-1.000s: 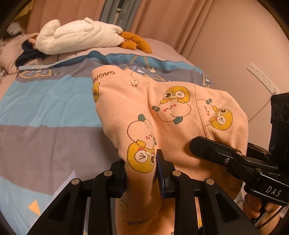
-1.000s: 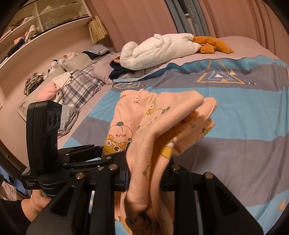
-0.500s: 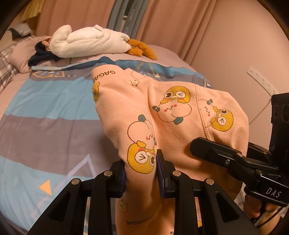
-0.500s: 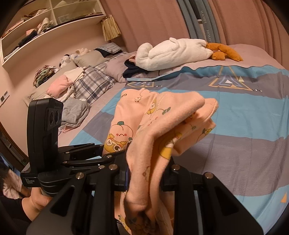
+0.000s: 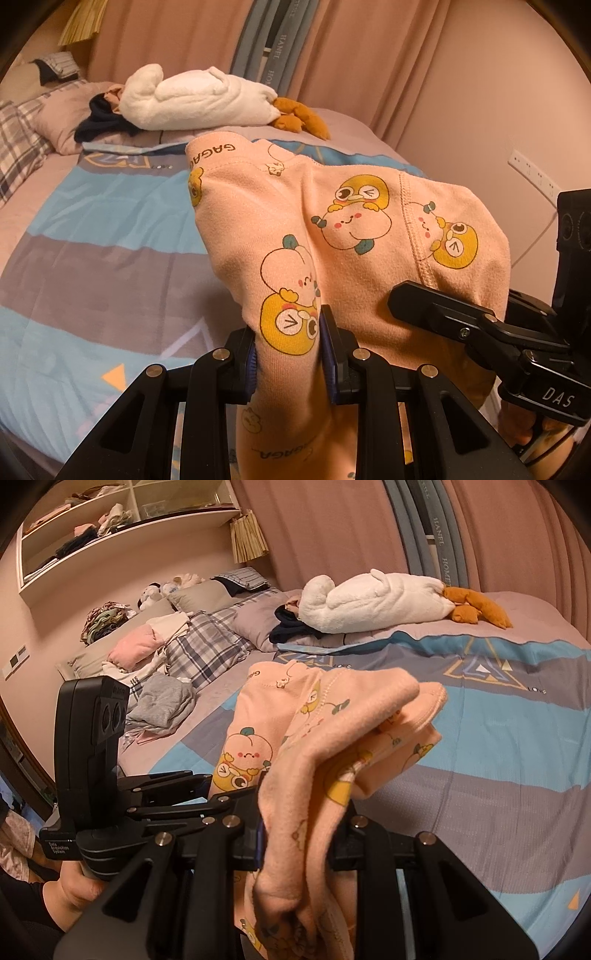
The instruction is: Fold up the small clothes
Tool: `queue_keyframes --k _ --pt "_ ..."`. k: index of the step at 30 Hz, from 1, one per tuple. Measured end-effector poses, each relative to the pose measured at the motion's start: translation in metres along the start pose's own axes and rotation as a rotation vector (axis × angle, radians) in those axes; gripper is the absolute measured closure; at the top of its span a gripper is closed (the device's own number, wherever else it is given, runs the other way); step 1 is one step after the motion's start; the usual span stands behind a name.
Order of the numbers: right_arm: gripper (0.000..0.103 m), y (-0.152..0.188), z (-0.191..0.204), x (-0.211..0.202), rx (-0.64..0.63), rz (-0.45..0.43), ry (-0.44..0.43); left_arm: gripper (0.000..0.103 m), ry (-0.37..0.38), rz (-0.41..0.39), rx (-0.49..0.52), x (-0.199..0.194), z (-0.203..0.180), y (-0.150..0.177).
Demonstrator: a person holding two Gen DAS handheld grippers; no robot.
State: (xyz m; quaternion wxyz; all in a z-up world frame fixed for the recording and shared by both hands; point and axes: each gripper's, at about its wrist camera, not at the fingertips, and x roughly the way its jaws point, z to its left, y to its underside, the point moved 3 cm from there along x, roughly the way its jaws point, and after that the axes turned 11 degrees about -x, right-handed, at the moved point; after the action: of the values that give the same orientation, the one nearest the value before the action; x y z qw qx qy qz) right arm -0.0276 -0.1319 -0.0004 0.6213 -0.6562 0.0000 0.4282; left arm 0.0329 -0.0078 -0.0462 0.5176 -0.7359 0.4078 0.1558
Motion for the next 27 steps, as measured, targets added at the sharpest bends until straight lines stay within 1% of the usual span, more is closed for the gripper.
queue_keyframes --k 15,27 --pt "0.079 -0.011 0.004 0.001 -0.044 -0.022 -0.006 0.077 -0.019 -0.044 0.012 -0.014 -0.005 0.003" --pt "0.079 -0.016 0.003 0.001 -0.048 -0.028 -0.004 0.077 -0.027 -0.051 0.026 -0.015 -0.006 -0.001"
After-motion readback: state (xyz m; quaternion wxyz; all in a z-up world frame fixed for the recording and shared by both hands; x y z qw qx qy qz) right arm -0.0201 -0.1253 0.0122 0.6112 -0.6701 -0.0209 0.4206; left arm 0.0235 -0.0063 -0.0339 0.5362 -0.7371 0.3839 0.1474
